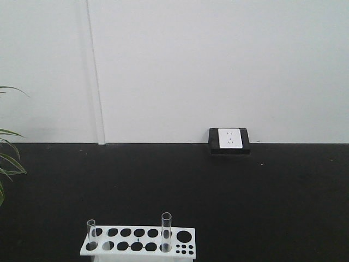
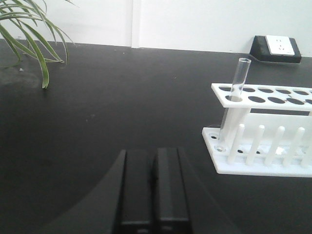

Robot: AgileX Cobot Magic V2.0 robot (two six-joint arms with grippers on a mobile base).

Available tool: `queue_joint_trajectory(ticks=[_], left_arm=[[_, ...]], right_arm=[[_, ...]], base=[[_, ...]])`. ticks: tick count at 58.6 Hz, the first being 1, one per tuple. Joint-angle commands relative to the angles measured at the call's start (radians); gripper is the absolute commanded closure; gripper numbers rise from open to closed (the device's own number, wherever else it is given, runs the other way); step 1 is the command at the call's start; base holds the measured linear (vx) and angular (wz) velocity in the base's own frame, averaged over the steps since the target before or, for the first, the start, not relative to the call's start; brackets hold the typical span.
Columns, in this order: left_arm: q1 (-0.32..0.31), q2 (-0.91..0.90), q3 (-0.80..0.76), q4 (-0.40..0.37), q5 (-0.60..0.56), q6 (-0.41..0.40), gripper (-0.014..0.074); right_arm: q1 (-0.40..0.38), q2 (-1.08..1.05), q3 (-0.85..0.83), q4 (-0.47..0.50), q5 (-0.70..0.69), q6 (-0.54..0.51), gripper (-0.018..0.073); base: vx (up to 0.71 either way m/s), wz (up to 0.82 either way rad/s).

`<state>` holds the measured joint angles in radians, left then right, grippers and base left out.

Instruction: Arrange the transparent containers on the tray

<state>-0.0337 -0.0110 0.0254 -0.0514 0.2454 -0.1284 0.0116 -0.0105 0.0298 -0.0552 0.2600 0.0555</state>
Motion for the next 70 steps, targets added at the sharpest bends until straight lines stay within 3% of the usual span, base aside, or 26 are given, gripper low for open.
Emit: queue_joint_trajectory(ticks=[1,15,22,36,49,62,70], left_arm=[[0.005,-0.024,0.038,-0.002,-0.079,0.001,0.0594],[0.005,-0.024,0.038,-0.003,-0.087,0.001,0.0594],[0.005,-0.024,0.038,-0.012,-0.143,-0.009,0.0594],[0.005,-0.024,0.038,-0.011,-0.339,-0.008,0.0594],[0.005,-0.024,0.008,-0.01,-0.419,-0.028,0.0594],[0.005,-0.023,-0.093,0.051,-0.371,0.023,0.0594],[0.005,-0.009,-0.201,0.102,-0.319,0.039,0.0594]], right_arm=[[0.0,-0.008,0.01,-0.002,-0.077,-0.003,0.0571],[0.0,-0.008,0.01,-0.002,-0.077,-0.003,0.0571],[0.0,-0.008,0.01,-0.002,-0.077,-0.003,0.0571],[0.0,-0.008,0.01,0.024,-0.247,-0.003,0.0571],[-0.001,-0.008,0.01,0.017,-0.416,-0.012,0.0571],[-0.001,-0.008,-0.022,0.017,-0.451,-0.014,0.0571],[-0.001,0.011,-0.119,0.017,-0.391,-0.014,0.0571]], base=[[0.0,0.0],[0.0,0.0],[0.0,0.0],[0.0,0.0],[0.0,0.0],[0.0,0.0],[0.0,0.0]])
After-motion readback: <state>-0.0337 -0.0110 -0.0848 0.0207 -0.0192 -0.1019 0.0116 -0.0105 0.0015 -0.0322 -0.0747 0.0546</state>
